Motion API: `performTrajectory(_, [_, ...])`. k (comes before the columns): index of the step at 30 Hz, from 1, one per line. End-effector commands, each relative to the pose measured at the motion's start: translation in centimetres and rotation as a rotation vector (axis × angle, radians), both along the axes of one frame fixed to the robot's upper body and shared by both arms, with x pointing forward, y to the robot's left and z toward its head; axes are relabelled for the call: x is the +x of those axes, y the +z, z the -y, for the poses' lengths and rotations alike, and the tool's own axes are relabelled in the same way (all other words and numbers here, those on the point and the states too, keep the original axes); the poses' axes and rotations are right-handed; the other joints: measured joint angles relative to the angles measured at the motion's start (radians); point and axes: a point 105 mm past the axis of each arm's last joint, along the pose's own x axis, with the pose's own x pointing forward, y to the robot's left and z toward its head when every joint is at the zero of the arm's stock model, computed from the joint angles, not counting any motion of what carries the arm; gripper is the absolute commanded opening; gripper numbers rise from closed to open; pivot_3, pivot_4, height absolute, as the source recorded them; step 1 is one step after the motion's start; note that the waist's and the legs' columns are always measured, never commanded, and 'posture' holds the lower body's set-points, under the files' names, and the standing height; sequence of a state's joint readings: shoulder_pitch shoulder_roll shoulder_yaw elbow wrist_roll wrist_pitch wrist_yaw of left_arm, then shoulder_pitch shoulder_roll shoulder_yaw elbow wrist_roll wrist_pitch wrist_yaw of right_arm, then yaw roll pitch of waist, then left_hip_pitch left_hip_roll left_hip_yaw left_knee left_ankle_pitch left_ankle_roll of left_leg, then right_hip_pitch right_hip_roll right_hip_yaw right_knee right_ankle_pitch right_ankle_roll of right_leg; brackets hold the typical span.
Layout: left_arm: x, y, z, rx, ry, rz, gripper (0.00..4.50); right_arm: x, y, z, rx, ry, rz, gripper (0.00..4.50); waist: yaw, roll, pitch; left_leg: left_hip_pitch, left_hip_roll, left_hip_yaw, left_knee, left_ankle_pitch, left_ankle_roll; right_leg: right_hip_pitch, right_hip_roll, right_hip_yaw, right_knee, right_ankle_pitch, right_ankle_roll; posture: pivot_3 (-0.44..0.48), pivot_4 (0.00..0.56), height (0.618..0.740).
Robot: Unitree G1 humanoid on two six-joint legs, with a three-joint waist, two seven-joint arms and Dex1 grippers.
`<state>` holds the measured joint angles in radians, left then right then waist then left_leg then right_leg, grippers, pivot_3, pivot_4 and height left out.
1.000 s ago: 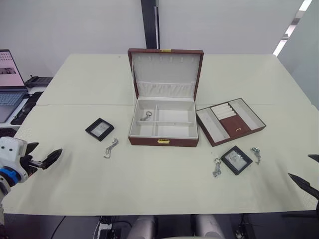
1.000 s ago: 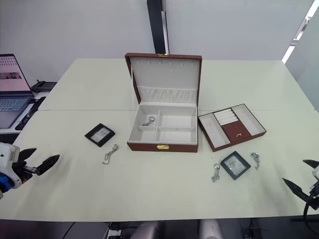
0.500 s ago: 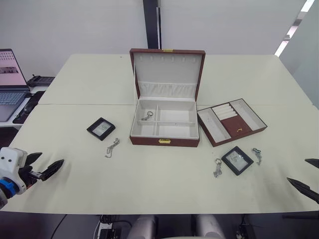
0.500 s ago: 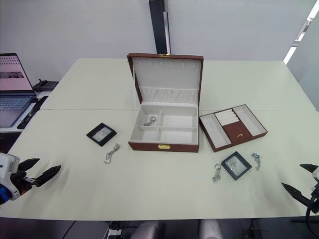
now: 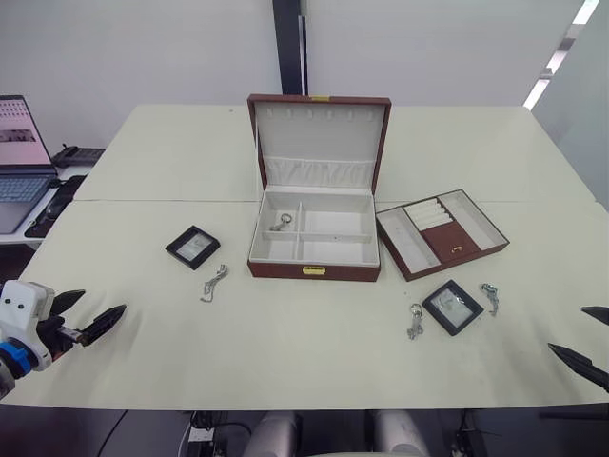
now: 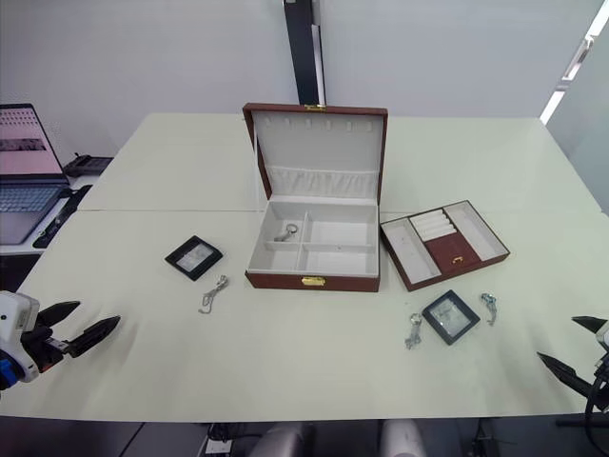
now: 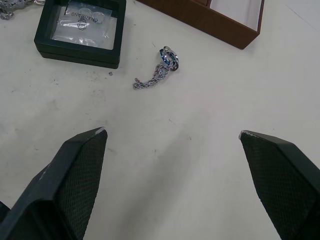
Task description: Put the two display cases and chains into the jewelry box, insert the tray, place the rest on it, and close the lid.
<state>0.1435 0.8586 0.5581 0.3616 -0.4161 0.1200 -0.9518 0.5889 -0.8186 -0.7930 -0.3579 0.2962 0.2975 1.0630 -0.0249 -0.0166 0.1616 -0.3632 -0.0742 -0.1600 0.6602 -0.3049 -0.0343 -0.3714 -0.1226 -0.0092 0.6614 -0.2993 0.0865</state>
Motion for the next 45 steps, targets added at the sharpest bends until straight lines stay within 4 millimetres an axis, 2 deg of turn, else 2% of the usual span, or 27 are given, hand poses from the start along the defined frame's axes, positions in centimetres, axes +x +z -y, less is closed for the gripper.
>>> performTrajectory(1, [0.4, 1.6, 0.1, 0.026, -0.019, 0.044, 4.47, 0.3, 0.7, -0.4, -0.017, 0.022, 0.024, 4.50, 0.000, 0.001, -0.001, 0.000, 0.000, 0.000, 0.000, 0.000, 0.000, 0.000, 0.000, 0.000, 0.000, 0.000, 0.000, 0.000, 0.150, 0.740])
performTrajectory(25, [1.9, 2.2, 2.2, 0.041, -0.126, 0.084, 4.47, 0.9, 0.9, -0.5, -0.023, 0.052, 0.037, 4.50, 0.000, 0.001, -0.001, 0.000, 0.000, 0.000, 0.000, 0.000, 0.000, 0.000, 0.000, 0.000, 0.000, 0.000, 0.000, 0.000, 0.150, 0.740])
performTrajectory(38, [1.6, 2.2, 2.8, 0.038, -0.159, 0.077, 4.47, 2.0, 2.3, -1.2, -0.021, 0.086, 0.089, 4.50, 0.000, 0.001, 0.000, 0.000, 0.000, 0.000, 0.000, 0.000, 0.000, 0.000, 0.000, 0.000, 0.000, 0.000, 0.000, 0.000, 0.150, 0.740])
performTrajectory(42, [1.2, 2.1, 3.1, 0.034, -0.167, 0.074, 4.47, 2.3, 3.0, -1.9, -0.004, 0.133, 0.083, 4.50, 0.000, 0.001, 0.000, -0.001, 0.000, 0.000, 0.000, 0.000, 0.000, 0.000, 0.000, 0.000, 0.000, 0.000, 0.000, 0.000, 0.150, 0.740])
performTrajectory(45, [0.5, 1.8, 3.5, 0.025, -0.173, 0.069, 4.47, 4.0, 5.3, -4.4, 0.022, 0.247, 0.126, 4.50, -0.006, 0.003, 0.000, 0.000, 0.000, 0.001, 0.000, 0.000, 0.000, 0.000, 0.000, 0.001, 0.000, 0.000, 0.000, 0.000, 0.150, 0.740])
